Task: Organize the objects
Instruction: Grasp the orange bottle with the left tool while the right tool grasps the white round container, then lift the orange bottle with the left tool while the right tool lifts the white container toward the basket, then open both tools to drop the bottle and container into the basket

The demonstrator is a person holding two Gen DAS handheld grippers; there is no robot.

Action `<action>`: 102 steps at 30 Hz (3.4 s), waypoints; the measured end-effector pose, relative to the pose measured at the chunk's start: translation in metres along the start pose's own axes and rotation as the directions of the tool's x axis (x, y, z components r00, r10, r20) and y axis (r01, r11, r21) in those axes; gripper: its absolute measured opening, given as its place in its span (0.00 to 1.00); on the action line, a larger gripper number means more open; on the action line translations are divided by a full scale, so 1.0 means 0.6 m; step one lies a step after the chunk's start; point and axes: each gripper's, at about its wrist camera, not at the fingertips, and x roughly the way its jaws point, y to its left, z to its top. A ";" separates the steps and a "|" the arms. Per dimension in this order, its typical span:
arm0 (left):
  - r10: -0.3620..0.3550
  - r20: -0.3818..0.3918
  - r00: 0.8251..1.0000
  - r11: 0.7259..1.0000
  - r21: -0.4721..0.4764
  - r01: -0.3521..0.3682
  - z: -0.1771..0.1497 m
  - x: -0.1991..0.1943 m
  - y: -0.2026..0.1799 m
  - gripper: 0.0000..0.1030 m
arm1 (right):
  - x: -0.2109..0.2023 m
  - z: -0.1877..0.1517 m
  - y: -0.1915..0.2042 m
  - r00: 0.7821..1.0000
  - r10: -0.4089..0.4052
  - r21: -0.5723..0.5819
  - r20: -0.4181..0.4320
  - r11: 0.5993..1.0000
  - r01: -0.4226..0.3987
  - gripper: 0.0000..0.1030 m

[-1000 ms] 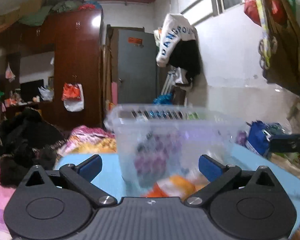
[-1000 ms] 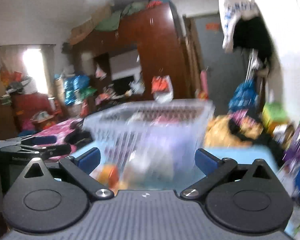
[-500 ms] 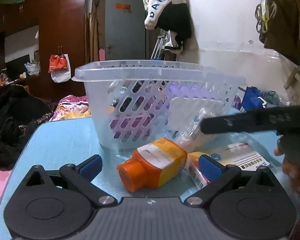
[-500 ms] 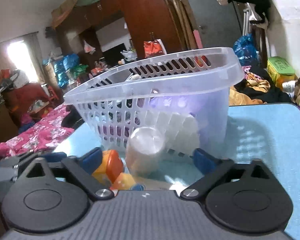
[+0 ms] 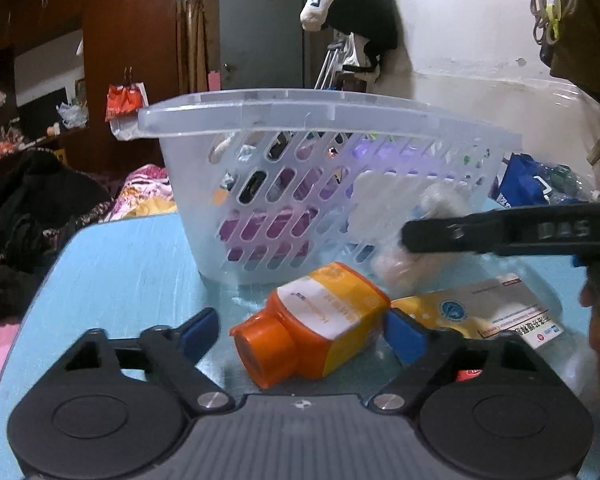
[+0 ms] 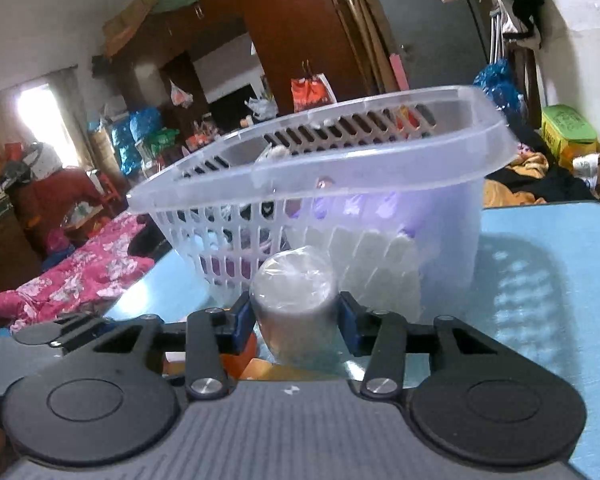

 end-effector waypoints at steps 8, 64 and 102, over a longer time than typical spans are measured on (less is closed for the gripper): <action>0.012 0.028 1.000 1.000 0.015 -0.013 -0.005 -0.007 -0.006 0.61 | -0.042 -0.009 -0.033 0.998 0.024 0.023 0.057 0.999 -0.026 0.46; -0.068 0.275 0.959 0.998 0.024 0.064 0.056 -0.128 0.007 0.42 | -0.110 0.042 0.004 0.971 0.103 -0.109 0.215 0.991 -0.081 0.46; 0.083 0.196 0.977 0.996 -0.029 -0.078 0.256 0.054 0.046 0.42 | 0.080 0.154 0.027 0.989 -0.065 -0.253 0.129 0.963 0.097 0.46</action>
